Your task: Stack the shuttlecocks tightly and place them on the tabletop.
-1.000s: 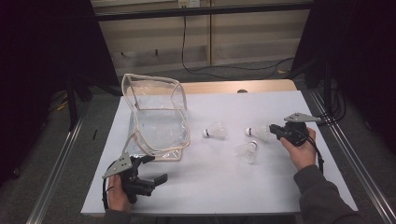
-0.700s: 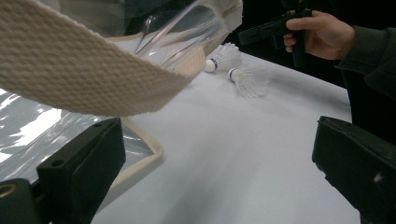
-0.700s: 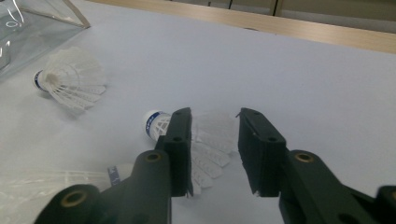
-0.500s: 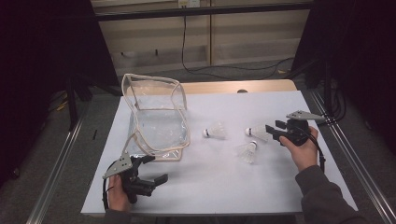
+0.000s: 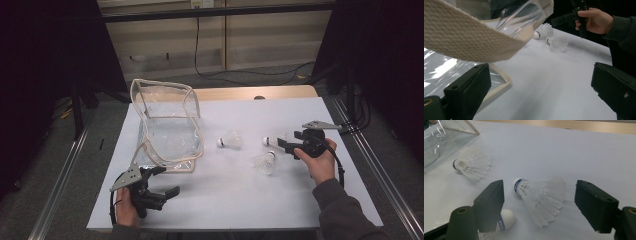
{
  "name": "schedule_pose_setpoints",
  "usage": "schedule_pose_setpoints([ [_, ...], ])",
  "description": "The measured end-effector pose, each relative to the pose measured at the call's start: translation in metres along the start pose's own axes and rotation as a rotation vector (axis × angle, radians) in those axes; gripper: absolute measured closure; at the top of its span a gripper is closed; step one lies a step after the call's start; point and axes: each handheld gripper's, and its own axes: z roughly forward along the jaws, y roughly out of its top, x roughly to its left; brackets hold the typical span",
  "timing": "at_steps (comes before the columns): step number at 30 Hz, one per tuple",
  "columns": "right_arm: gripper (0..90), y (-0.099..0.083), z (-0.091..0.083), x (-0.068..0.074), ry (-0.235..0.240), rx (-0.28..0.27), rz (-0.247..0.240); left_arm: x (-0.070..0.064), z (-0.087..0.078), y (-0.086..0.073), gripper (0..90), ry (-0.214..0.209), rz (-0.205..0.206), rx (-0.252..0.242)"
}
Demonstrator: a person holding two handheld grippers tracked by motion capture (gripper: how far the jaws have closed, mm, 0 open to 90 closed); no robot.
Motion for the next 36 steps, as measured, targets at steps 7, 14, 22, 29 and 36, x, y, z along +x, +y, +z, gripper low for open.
schedule_pose_setpoints([
  [7,21.9,-0.004,0.006,0.002,-0.001,0.018,-0.001,0.000,0.000,0.000,2.8,0.000,0.001,0.001],
  [14,23.0,-0.005,0.012,0.004,0.000,0.022,0.016,0.000,0.000,0.000,2.8,0.000,-0.001,-0.001],
  [22,33.0,-0.007,0.016,0.006,-0.002,0.035,0.009,0.000,0.000,0.000,2.8,0.001,-0.002,0.000],
  [29,45.5,-0.008,0.019,0.007,-0.003,0.038,0.007,0.000,0.000,0.000,2.8,0.001,0.000,0.001],
  [36,60.4,-0.008,0.020,0.007,0.003,0.033,0.001,0.000,0.000,0.000,2.9,0.001,-0.001,0.001],
])
